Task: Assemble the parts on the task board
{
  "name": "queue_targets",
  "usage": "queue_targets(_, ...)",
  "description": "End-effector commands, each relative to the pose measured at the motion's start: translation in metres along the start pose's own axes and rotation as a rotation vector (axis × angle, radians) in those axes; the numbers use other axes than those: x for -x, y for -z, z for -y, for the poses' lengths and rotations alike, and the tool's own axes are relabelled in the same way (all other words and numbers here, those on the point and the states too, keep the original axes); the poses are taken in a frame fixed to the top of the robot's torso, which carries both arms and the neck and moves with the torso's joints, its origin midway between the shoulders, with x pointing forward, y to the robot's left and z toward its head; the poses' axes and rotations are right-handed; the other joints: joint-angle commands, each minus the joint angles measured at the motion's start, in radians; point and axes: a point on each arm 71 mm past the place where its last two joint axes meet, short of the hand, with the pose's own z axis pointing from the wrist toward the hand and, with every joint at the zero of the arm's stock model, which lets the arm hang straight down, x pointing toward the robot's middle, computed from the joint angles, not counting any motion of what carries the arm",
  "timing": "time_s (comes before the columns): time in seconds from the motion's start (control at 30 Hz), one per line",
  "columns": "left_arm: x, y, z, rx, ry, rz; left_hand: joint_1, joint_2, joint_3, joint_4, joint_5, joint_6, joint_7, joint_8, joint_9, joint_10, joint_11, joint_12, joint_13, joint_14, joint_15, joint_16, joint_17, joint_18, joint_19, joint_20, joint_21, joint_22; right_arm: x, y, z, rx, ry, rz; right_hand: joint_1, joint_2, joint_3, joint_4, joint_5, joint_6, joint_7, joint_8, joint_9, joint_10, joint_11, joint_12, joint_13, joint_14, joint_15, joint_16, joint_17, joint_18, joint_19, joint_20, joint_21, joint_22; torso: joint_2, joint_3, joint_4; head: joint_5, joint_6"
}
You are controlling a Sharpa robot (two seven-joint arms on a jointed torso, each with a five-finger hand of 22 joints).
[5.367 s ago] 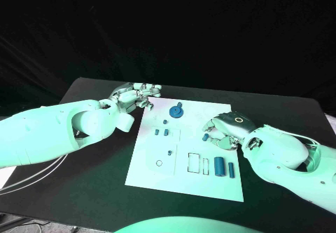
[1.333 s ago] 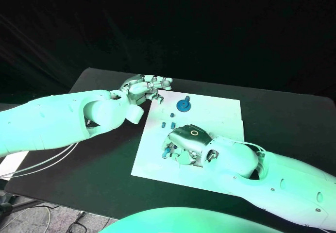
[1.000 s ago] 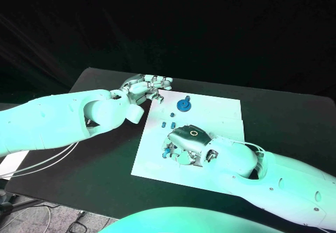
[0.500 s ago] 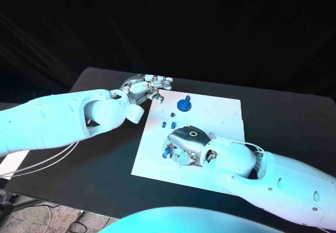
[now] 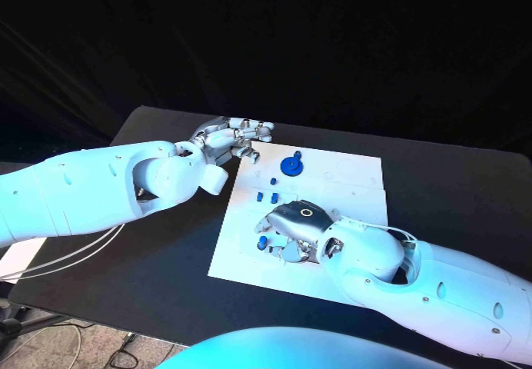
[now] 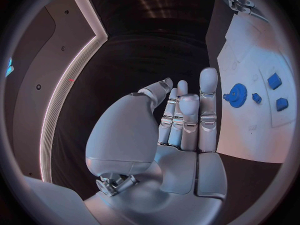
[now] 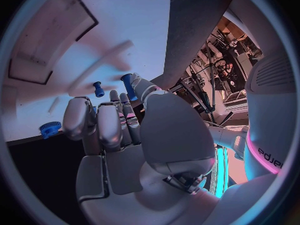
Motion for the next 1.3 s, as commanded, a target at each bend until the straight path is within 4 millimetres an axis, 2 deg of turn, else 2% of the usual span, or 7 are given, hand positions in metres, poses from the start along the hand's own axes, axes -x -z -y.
queue_targets(0.03,-0.003,0.000,0.001,-0.005,0.003,-0.021,-0.002,0.004,-0.008,0.000,0.004,-0.005,-0.001,0.006,-0.001,-0.006,-0.002,0.006,0.002,-0.009,-0.001,-0.005,-0.001,0.013,-0.006,0.000,-0.003,-0.001,0.006,0.003,0.001,0.013,-0.033,0.094,0.001,0.007,-0.017,0.001,0.003,0.003,0.004,0.002,0.003,0.006,0.001,0.017,0.003,0.013,0.007,-0.003,0.002,0.017,-0.001,0.003,-0.002,0.003,0.000,0.0006,-0.0001,-0.002,0.002)
queue_targets(0.57,0.000,0.001,0.001,-0.003,0.001,-0.014,-0.002,0.004,-0.008,0.000,0.004,-0.005,-0.001,0.006,-0.001,-0.006,-0.002,0.006,0.002,-0.009,-0.001,-0.005,-0.001,0.013,-0.006,0.000,-0.003,-0.001,0.047,0.077,0.063,-0.182,-0.412,0.264,0.013,0.027,-0.043,0.012,0.041,0.064,0.024,0.013,0.008,0.235,-0.038,0.127,0.024,0.024,-0.025,0.020,0.027,0.001,0.059,-0.016,0.052,0.068,-0.010,-0.0016,-0.0172,-0.041,0.030)
queue_targets(0.73,0.001,0.001,0.000,-0.002,0.000,-0.012,-0.002,0.004,-0.008,0.000,0.004,-0.005,-0.001,0.006,-0.001,-0.006,-0.002,0.006,0.002,-0.009,-0.001,-0.005,-0.001,0.013,-0.006,0.000,-0.003,-0.001,0.051,0.115,0.093,-0.356,-0.448,0.203,-0.028,0.006,-0.090,0.041,0.092,0.116,-0.010,0.045,0.018,0.425,-0.084,0.265,0.119,0.040,-0.062,0.066,0.090,-0.019,0.120,-0.045,0.115,0.147,-0.016,-0.0029,-0.0295,-0.063,0.038)
queue_targets(0.8,0.002,0.001,0.000,-0.001,0.000,-0.010,-0.002,0.004,-0.008,0.000,0.004,-0.005,-0.001,0.006,-0.001,-0.006,-0.002,0.006,0.002,-0.009,-0.001,-0.005,-0.001,0.013,-0.006,0.000,-0.003,-0.001,0.048,0.131,0.102,-0.426,-0.436,0.159,-0.058,0.005,-0.141,0.074,0.136,0.127,-0.035,0.063,0.024,0.444,-0.099,0.459,0.322,0.053,-0.081,0.117,0.159,-0.033,0.159,-0.064,0.158,0.201,-0.017,-0.0023,-0.0347,-0.072,0.042)
queue_targets(0.83,0.002,0.001,0.000,-0.001,0.000,-0.010,-0.002,0.004,-0.008,0.000,0.004,-0.005,-0.001,0.006,-0.001,-0.006,-0.002,0.006,0.002,-0.009,-0.001,-0.005,-0.001,0.013,-0.006,0.000,-0.003,-0.001,0.046,0.136,0.104,-0.449,-0.423,0.141,-0.067,0.038,-0.172,0.106,0.148,0.136,-0.030,0.083,0.032,0.412,-0.092,0.646,0.538,0.053,-0.083,0.134,0.182,-0.035,0.168,-0.073,0.171,0.217,-0.018,-0.0018,-0.0365,-0.077,0.044)
queue_targets(0.93,0.003,0.002,-0.001,0.002,-0.001,-0.009,-0.002,0.004,-0.008,0.000,0.004,-0.005,-0.001,0.006,-0.001,-0.006,-0.002,0.006,0.002,-0.009,-0.001,-0.005,-0.001,0.013,-0.006,0.000,-0.003,-0.001,0.042,0.150,0.106,-0.503,-0.363,0.102,-0.054,0.047,-0.231,0.130,0.143,0.139,-0.043,0.122,0.063,0.400,-0.106,0.906,0.839,0.057,-0.085,0.158,0.217,-0.042,0.184,-0.071,0.190,0.242,-0.020,0.0000,-0.0440,-0.090,0.046)
queue_targets(1.3,0.004,0.002,-0.004,0.014,-0.002,-0.009,-0.003,0.005,-0.011,0.000,0.004,-0.007,0.000,0.008,-0.002,-0.010,-0.001,0.013,0.003,-0.012,0.000,-0.006,-0.007,0.013,-0.007,0.001,-0.009,-0.004,0.023,0.168,0.108,-0.644,-0.297,0.019,-0.088,0.070,-0.368,0.224,0.173,0.107,-0.042,0.188,0.141,0.531,-0.106,1.319,1.315,0.077,-0.081,0.236,0.349,-0.058,0.228,-0.068,0.233,0.300,-0.022,0.0038,-0.0508,-0.113,0.049)
